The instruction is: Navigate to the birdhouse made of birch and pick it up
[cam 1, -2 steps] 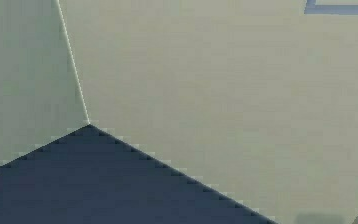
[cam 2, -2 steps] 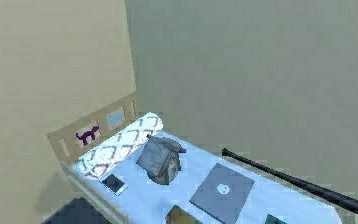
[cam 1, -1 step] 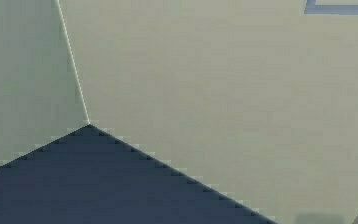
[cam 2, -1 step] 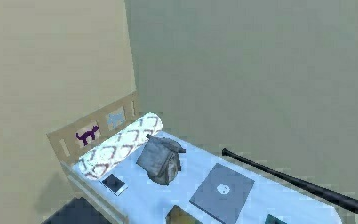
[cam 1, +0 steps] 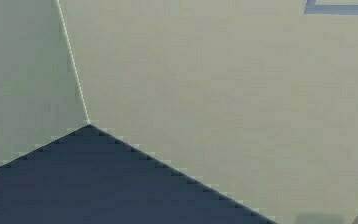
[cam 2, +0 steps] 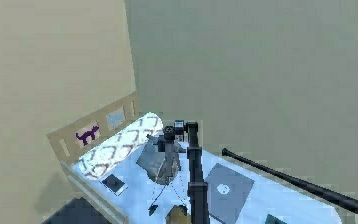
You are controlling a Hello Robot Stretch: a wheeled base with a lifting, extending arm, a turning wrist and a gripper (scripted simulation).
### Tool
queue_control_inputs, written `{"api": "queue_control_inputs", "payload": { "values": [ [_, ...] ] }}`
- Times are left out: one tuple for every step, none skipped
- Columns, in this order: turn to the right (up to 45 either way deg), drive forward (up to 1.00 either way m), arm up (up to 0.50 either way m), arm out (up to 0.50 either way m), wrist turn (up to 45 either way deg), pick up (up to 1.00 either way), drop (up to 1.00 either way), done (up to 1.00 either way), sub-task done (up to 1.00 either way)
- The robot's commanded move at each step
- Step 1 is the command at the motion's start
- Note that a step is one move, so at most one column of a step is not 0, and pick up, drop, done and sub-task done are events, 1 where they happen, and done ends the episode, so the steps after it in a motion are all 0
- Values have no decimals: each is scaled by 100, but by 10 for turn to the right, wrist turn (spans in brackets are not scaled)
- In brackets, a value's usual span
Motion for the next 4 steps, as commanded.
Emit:
{"api": "queue_control_inputs", "payload": {
  "values": [
    [0, 0, 0, 0, 450, 0, 0, 0, 0],
    [0, 0, 0, 0, 450, 0, 0, 0, 0],
    [0, 0, 0, 0, 450, 0, 0, 0, 0],
    [0, 0, 0, 0, 210, 0, 0, 0, 0]
  ]
}}
